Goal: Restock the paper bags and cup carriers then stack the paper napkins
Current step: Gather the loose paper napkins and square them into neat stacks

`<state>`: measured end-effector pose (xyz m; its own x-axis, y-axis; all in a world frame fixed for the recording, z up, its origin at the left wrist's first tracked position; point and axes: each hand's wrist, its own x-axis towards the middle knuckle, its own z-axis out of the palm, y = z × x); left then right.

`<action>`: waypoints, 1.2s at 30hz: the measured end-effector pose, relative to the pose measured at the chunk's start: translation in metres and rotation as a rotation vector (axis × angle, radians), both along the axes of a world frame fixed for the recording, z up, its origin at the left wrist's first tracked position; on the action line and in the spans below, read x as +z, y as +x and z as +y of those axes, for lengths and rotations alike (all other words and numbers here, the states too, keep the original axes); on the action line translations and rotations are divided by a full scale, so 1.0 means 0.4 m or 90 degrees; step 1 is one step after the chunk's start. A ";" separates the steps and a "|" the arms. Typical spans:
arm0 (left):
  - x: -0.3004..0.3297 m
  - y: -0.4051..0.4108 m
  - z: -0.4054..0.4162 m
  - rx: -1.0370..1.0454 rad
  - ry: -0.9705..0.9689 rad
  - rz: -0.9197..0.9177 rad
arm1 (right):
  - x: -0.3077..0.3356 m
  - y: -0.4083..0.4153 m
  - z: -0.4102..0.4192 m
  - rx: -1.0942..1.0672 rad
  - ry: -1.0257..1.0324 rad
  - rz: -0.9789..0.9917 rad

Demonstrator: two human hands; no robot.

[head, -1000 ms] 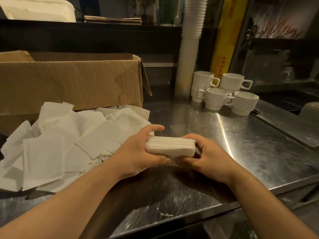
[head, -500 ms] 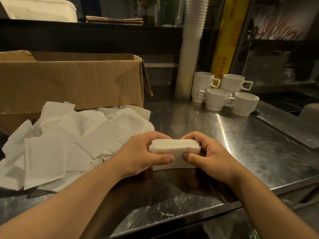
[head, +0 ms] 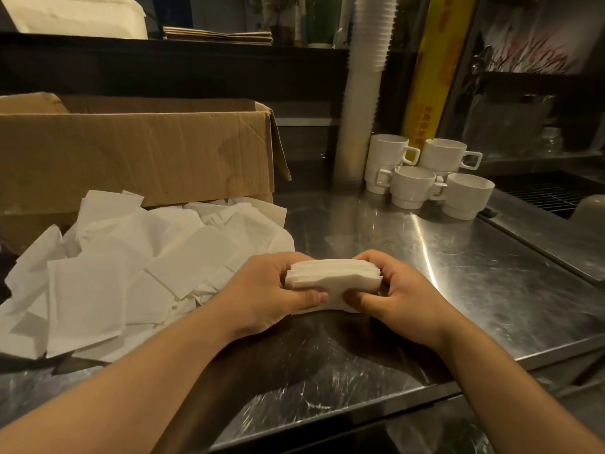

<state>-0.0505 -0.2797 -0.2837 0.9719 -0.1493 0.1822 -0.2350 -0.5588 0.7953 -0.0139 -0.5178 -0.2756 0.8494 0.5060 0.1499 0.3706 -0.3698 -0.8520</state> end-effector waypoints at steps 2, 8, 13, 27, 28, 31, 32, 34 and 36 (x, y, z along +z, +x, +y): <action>-0.001 0.002 0.003 0.011 -0.013 -0.004 | 0.000 -0.001 0.000 -0.018 0.016 0.000; 0.008 -0.002 -0.010 0.019 0.021 -0.017 | 0.031 -0.029 0.012 -0.013 0.211 0.052; 0.028 -0.010 -0.026 0.023 -0.201 0.040 | 0.037 -0.050 0.068 -0.028 0.299 0.089; 0.010 0.006 0.000 0.017 -0.014 0.021 | 0.059 0.019 0.052 -0.005 -0.091 -0.048; 0.008 0.008 0.001 0.019 0.018 0.013 | 0.049 0.016 0.052 -0.012 -0.072 -0.040; 0.003 0.010 0.008 0.047 0.039 -0.002 | 0.021 0.010 0.038 -0.075 -0.062 -0.062; 0.003 0.011 0.011 0.053 0.026 0.002 | 0.014 0.010 0.031 -0.088 -0.086 -0.074; 0.001 0.015 0.015 0.053 0.013 0.015 | 0.001 0.012 0.022 -0.094 -0.184 -0.103; -0.003 0.018 0.018 0.046 0.015 0.018 | -0.006 0.015 0.022 -0.082 -0.301 -0.139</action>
